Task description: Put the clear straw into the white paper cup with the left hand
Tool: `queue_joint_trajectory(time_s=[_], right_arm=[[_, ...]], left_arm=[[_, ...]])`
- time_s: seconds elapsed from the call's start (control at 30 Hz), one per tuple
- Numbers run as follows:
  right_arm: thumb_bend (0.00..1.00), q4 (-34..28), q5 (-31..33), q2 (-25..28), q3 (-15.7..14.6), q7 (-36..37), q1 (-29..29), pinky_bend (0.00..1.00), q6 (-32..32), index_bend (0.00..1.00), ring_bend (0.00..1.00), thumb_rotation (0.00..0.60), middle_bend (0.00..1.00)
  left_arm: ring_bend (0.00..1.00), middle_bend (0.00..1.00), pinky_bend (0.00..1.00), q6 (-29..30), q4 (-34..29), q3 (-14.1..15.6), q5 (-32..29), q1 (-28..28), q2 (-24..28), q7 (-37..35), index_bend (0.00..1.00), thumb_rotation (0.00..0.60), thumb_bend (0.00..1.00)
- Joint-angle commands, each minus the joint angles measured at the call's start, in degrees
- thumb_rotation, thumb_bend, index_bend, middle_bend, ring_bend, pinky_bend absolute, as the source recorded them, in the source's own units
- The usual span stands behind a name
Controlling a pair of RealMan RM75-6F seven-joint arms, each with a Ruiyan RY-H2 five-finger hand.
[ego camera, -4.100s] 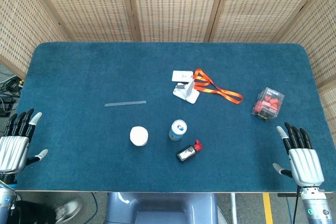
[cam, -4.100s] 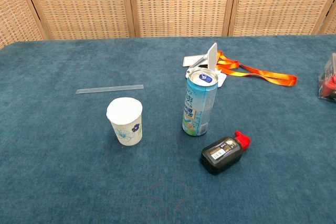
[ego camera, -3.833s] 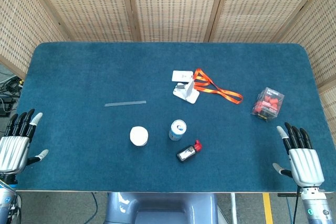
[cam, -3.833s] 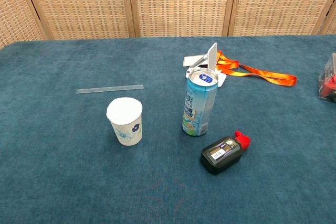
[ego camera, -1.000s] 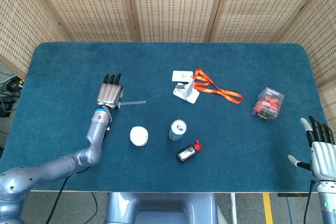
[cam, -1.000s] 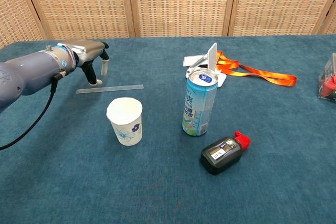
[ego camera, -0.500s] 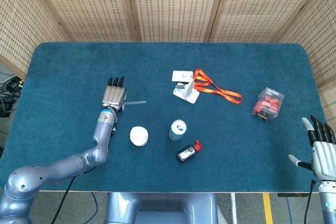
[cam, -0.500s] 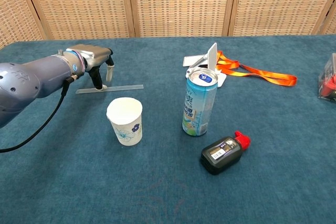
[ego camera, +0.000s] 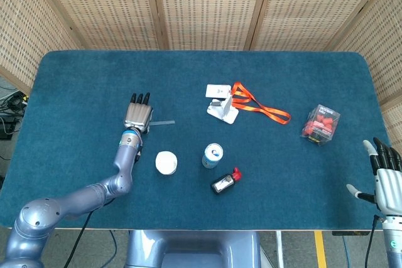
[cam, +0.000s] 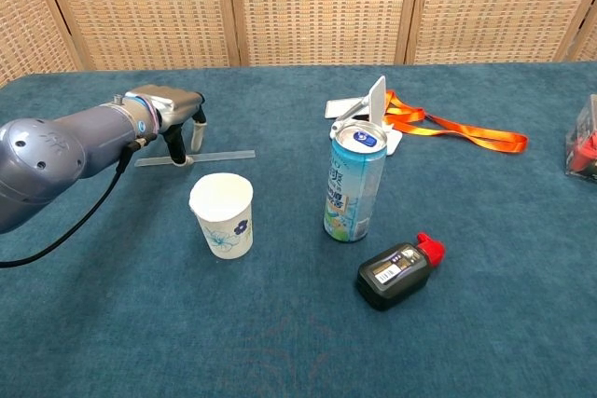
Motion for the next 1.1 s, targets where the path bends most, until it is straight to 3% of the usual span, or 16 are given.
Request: queue_joint_trajectory(time_s=[0.03,0.47,0.6,0.77,0.97,1.1], right_arm=[[0.06,0.0,0.0,0.0,0.0,0.0,0.0,0.00,0.1,0.04,0.00,0.600,0.00],[0.06,-0.2,-0.4,0.1,0.0,0.2,-0.1,0.00,0.6,0.04,0.00,0.600,0.00],[0.06,-0.3,-0.5,0.1,0.0,0.2,-0.2,0.00,0.7,0.04,0.00,0.600,0.00],[0.06,-0.3,-0.6,0.1,0.0,0.2,-0.2,0.00,0.7,0.04,0.00,0.600,0.00],[0.06,-0.4,-0.7,0.2,0.0,0.3,-0.2,0.00,0.9,0.04,0.00,0.600,0.00],[0.06,-0.6,-1.0,0.3,0.0,0.4,-0.3,0.00,1.1,0.05,0.00,0.600,0.00]], left_arm=[[0.00,0.00,0.00,-0.5,0.8,0.1,0.1,-0.2,-0.4,-0.1,0.54,0.600,0.33],[0.00,0.00,0.00,-0.9,2.3,0.6,0.3,0.3,-1.4,0.3,0.56,0.600,0.34],[0.00,0.00,0.00,-1.1,2.2,0.6,0.2,0.4,-1.5,0.5,0.59,0.600,0.41],[0.00,0.00,0.00,-0.6,1.2,0.8,1.0,0.6,-1.0,0.4,0.59,0.600,0.41],[0.00,0.00,0.00,2.0,-3.9,0.3,4.0,1.6,2.5,-2.1,0.59,0.600,0.41],[0.00,0.00,0.00,5.6,-11.0,-0.6,7.8,3.4,7.1,-5.9,0.59,0.600,0.41]])
